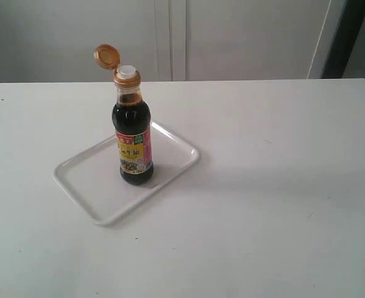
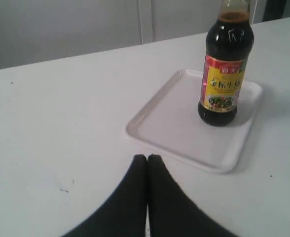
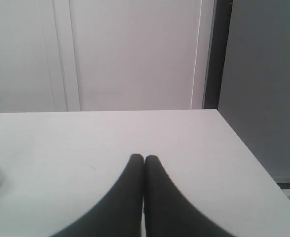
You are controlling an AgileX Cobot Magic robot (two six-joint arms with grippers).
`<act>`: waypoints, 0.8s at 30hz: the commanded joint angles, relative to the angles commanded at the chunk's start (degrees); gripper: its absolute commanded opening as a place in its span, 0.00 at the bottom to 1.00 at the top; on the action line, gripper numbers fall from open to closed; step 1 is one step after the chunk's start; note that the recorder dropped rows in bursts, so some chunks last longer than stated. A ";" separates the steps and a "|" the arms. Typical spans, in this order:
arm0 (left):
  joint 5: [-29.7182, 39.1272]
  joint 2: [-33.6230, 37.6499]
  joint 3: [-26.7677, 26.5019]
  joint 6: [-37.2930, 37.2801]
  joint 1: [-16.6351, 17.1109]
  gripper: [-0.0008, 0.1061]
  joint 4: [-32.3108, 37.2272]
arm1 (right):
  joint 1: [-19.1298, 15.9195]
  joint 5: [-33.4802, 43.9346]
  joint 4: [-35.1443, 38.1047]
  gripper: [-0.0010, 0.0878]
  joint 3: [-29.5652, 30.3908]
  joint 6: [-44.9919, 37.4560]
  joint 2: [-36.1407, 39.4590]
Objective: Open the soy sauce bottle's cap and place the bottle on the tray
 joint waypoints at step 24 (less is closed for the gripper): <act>-2.76 0.00 0.32 0.38 0.00 0.01 -1.61 | 0.00 -0.12 0.00 0.01 0.00 0.00 0.00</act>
